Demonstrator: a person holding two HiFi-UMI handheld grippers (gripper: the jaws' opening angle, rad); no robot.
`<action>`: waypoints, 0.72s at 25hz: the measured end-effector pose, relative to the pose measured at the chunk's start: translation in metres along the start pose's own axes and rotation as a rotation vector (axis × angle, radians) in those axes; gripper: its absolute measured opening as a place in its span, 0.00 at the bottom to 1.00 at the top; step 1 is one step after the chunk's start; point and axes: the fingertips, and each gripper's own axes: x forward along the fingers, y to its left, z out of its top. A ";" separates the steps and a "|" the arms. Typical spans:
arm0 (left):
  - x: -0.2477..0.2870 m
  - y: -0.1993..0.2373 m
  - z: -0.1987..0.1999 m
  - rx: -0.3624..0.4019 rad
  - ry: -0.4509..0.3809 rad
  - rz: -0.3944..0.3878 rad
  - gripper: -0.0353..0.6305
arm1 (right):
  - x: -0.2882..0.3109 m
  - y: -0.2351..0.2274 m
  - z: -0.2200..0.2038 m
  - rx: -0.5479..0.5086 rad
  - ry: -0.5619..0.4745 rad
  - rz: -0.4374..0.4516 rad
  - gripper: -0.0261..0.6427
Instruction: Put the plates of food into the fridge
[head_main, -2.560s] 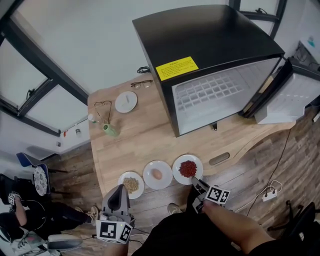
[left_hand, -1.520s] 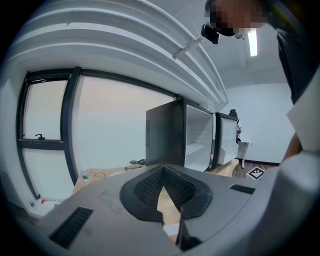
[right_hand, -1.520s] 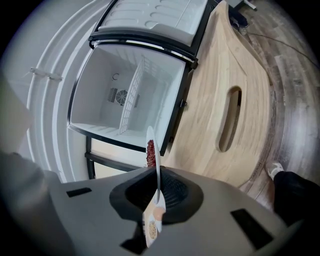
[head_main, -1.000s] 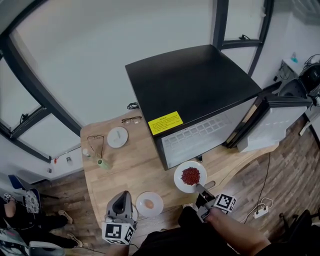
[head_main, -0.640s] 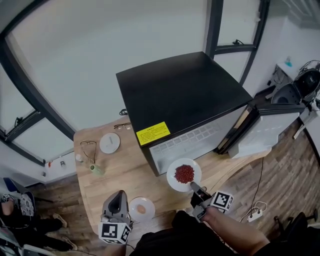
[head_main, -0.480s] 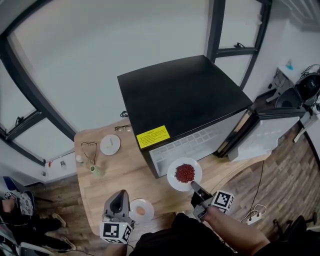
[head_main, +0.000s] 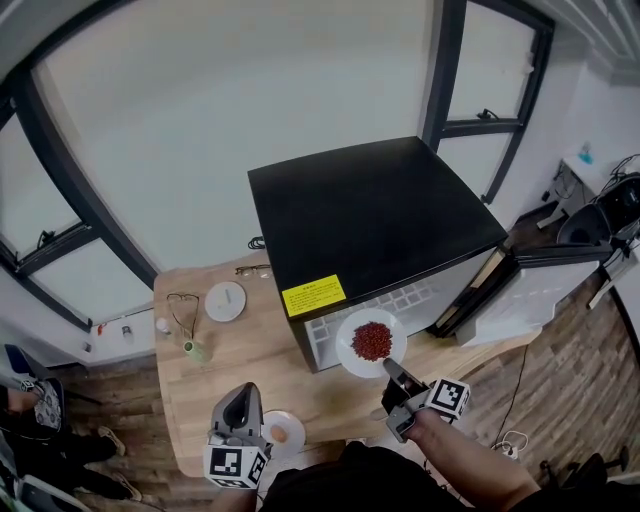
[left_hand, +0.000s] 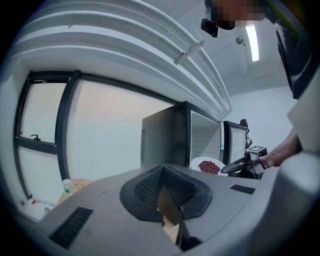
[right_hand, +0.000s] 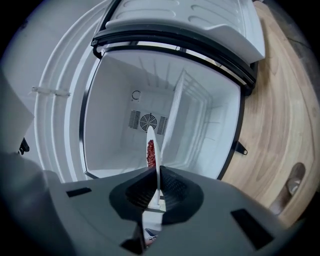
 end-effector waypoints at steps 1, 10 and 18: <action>0.000 0.001 0.001 0.002 -0.001 0.003 0.06 | 0.003 0.000 0.004 0.001 0.000 -0.009 0.08; 0.004 0.008 0.003 0.002 0.003 0.040 0.06 | 0.051 0.009 0.023 -0.014 0.042 -0.062 0.08; 0.006 0.012 -0.005 0.008 0.034 0.067 0.06 | 0.088 0.014 0.025 -0.038 0.060 -0.080 0.08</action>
